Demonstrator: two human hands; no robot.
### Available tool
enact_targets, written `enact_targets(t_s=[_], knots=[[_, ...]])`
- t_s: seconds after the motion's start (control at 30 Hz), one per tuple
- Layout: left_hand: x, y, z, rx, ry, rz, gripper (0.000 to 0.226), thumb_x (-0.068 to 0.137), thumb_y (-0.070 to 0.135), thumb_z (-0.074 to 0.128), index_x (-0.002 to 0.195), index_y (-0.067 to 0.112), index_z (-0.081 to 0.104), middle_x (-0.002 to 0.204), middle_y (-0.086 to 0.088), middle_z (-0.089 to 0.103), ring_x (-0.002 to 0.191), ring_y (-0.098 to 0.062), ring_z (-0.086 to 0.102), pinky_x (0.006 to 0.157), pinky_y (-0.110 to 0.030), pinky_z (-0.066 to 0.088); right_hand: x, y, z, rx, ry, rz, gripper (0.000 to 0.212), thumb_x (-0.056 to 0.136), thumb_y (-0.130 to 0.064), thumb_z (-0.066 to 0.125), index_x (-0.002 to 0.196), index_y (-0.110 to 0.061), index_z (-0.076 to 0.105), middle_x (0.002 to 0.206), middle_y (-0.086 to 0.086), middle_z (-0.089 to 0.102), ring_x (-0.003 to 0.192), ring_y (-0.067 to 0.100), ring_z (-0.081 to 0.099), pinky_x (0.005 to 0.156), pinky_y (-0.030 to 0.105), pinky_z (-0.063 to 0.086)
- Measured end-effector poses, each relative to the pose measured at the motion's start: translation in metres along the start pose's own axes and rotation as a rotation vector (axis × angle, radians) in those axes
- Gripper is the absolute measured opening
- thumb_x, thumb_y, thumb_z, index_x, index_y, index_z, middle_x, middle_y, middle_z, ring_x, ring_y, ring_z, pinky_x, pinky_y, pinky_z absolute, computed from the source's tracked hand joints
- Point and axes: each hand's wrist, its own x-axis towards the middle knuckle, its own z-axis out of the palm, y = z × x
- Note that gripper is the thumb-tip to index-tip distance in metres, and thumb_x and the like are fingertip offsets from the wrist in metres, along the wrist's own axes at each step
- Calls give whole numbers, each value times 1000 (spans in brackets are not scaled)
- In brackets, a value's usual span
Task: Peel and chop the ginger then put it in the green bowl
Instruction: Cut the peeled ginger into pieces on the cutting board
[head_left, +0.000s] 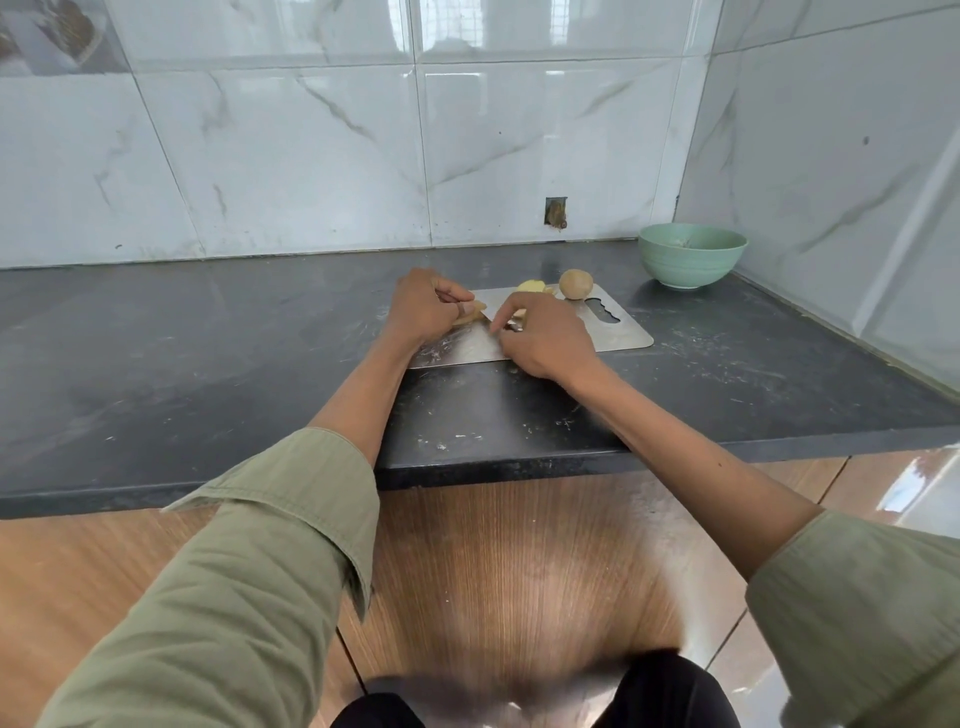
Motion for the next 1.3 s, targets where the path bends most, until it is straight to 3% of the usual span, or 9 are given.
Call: enact_targets(t_s=[0.13, 0.23, 0.37, 0.53, 0.7, 0.8, 0.97, 1.17, 1.3], knots=[[-1, 0, 0, 0, 15, -6, 20, 74, 32, 93, 89, 21, 85, 81, 5, 78, 80, -9, 73, 83, -30, 61, -1, -5, -5, 164, -39, 174, 27, 79, -34, 54, 100, -17, 55, 89, 5, 67, 84, 30, 63, 72, 37, 48], [-2, 0, 0, 11, 19, -7, 23, 74, 39, 92, 89, 23, 84, 80, 7, 78, 79, -6, 72, 79, -27, 60, 5, -12, -15, 306, -113, 286, 10, 81, -17, 49, 75, -10, 53, 68, 12, 59, 57, 27, 57, 45, 26, 38], [-4, 3, -2, 53, 12, 9, 23, 77, 36, 90, 94, 20, 84, 88, 4, 79, 81, -7, 71, 80, -25, 56, 5, -14, -27, 345, -193, 358, 16, 93, -8, 51, 80, -7, 59, 64, 10, 60, 33, 12, 42, 34, 14, 30], [-3, 3, -2, 63, 18, -15, 28, 76, 41, 91, 94, 20, 84, 86, 5, 78, 77, -4, 68, 72, -17, 51, 5, -5, -9, 249, -61, 242, 24, 76, -25, 55, 64, -7, 64, 57, 10, 66, 48, 25, 57, 47, 28, 42], [-3, 3, -3, 46, 25, -6, 28, 74, 36, 93, 94, 18, 84, 89, 1, 79, 77, -5, 68, 75, -19, 51, 5, -8, -5, 163, -37, 203, 40, 70, -28, 52, 89, 1, 73, 64, 12, 73, 71, 37, 72, 71, 46, 60], [-5, 4, -3, 43, 32, -16, 28, 74, 36, 93, 94, 18, 84, 89, 2, 79, 80, -7, 70, 73, -18, 51, 7, -11, -4, 144, -9, 203, 40, 73, -19, 55, 104, 0, 72, 70, 14, 75, 71, 34, 72, 77, 46, 61], [-6, 6, -1, 82, 45, -7, 22, 79, 26, 89, 97, 14, 83, 96, -3, 79, 76, -3, 64, 60, 0, 39, 11, -14, -1, 120, 5, 176, 32, 65, -21, 51, 84, -5, 71, 70, 14, 74, 71, 37, 71, 76, 47, 62], [-6, 8, -1, 99, 61, 4, 21, 80, 23, 89, 98, 14, 83, 95, -2, 78, 81, -8, 66, 69, -15, 45, 10, -15, 6, 96, 18, 204, 31, 70, -18, 56, 91, -4, 73, 76, 12, 74, 74, 33, 71, 77, 37, 60], [-7, 11, -2, 103, 57, 11, 20, 81, 22, 88, 98, 12, 83, 91, 1, 75, 73, -1, 59, 58, 0, 36, 15, -27, 9, 72, 15, 198, 42, 59, -30, 50, 91, -14, 72, 90, 7, 73, 90, 30, 69, 79, 34, 58]])
